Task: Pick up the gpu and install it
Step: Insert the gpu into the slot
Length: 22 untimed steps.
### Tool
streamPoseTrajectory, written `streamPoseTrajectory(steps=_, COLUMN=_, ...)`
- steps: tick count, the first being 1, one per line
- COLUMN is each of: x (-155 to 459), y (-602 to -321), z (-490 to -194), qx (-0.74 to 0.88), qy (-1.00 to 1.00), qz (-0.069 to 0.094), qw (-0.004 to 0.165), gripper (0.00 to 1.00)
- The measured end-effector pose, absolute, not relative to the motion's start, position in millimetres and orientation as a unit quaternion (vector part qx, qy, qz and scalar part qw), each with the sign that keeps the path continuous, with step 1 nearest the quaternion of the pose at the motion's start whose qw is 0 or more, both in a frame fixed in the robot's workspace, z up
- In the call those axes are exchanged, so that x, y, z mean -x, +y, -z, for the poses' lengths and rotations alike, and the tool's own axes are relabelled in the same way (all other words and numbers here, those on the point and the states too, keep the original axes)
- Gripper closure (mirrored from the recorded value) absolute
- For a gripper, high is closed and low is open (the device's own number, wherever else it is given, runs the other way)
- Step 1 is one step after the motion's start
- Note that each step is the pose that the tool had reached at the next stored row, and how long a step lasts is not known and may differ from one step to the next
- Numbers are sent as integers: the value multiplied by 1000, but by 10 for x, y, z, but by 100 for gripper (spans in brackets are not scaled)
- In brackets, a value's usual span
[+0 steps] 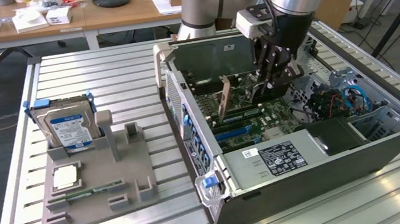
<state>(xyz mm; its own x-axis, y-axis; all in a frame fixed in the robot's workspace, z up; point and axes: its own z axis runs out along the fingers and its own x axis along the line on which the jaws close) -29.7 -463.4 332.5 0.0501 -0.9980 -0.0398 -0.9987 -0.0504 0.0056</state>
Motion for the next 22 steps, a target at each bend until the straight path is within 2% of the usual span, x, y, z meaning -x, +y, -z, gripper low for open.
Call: streamPoseTrajectory(steps=22, x=389, y=-4635, z=-3259, qx=705, qy=709, qz=-16, qw=13, gripper=74)
